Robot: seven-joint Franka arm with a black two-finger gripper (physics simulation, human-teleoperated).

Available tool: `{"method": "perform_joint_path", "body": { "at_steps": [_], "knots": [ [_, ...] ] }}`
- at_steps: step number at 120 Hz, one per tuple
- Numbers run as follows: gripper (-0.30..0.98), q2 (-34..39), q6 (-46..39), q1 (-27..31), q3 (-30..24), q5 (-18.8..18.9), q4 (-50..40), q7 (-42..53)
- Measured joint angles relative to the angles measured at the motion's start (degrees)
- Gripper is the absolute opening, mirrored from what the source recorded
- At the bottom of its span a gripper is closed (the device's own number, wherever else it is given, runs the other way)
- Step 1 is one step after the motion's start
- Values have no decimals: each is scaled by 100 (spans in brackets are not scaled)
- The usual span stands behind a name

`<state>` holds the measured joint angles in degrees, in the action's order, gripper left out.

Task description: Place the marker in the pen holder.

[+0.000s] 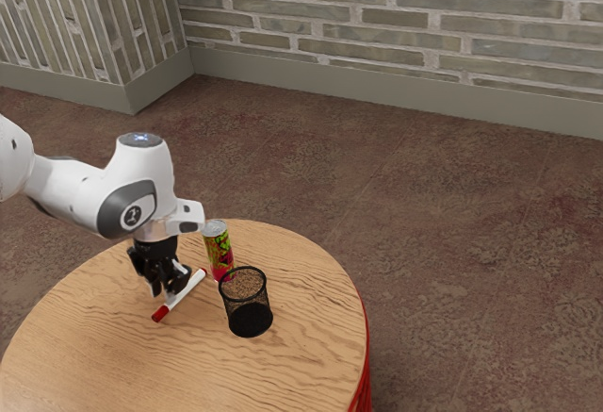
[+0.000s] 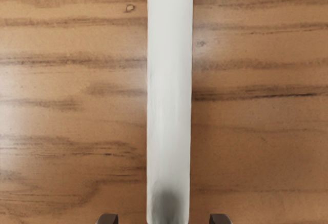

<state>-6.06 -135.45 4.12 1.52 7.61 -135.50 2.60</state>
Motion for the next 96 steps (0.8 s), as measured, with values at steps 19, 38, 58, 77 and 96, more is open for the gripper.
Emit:
{"method": "perform_joint_path", "body": {
  "at_steps": [19,38,58,77,96],
  "knots": [
    [16,-213,-85,14,6,-142,115,-208],
    [16,-317,-123,52,6,-258,126,-365],
    [15,-373,-142,54,6,-292,126,-488],
    [12,-418,-151,54,6,-301,125,-577],
    [-1,-424,-156,72,11,-283,127,-662]
  ]
}}
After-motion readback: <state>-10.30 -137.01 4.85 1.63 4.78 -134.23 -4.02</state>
